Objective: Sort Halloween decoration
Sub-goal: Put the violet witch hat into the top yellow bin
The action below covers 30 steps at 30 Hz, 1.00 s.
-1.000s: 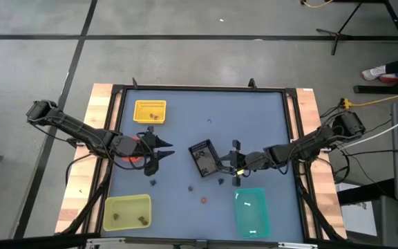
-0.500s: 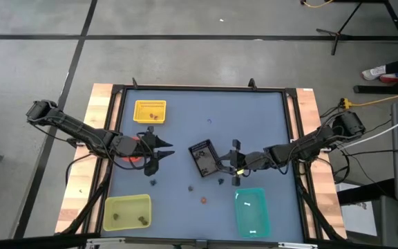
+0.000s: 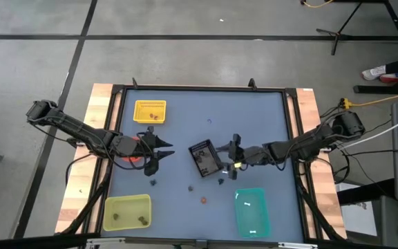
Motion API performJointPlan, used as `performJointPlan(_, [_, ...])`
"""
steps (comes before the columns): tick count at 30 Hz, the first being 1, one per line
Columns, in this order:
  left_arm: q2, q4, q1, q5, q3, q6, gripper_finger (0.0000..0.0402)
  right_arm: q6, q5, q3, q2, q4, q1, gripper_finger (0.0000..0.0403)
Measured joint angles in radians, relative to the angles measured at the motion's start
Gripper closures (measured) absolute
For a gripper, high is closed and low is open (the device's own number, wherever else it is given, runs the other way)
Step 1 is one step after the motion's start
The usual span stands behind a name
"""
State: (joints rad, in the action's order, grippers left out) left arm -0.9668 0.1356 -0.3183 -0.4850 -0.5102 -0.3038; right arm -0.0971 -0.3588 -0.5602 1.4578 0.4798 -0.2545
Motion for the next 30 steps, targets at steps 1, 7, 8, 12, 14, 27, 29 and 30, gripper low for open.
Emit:
performJointPlan(1, [0.000,0.000,0.000,0.000,0.000,0.000,0.0280,0.000,0.001,0.000,0.000,0.006,0.016,0.0138])
performJointPlan(7, [0.000,0.000,0.000,0.000,0.000,0.000,0.0280,-0.002,0.003,-0.015,0.000,0.056,0.165,0.0137])
performJointPlan(8, [0.000,0.000,0.000,0.000,0.000,0.000,0.0280,-0.002,0.003,-0.025,0.000,0.056,0.195,0.0137])
performJointPlan(12, [0.000,0.000,0.000,0.000,0.000,0.000,0.0280,-0.002,0.073,-0.061,0.000,0.050,0.328,0.0137])
performJointPlan(14, [0.000,0.000,0.000,0.000,0.000,0.000,0.0280,-0.002,0.122,-0.079,0.000,0.047,0.393,0.0138])
performJointPlan(27, [0.000,-0.001,0.000,-0.002,0.000,0.000,0.0280,-0.002,0.210,-0.103,0.066,0.121,0.564,0.0175])
performJointPlan(29, [0.000,-0.002,0.000,-0.003,0.000,0.000,0.0280,-0.002,0.215,-0.103,0.111,0.181,0.563,0.0175])
performJointPlan(30, [0.000,-0.001,0.000,-0.004,0.000,0.000,0.0280,-0.002,0.222,-0.107,0.138,0.199,0.563,0.0175])
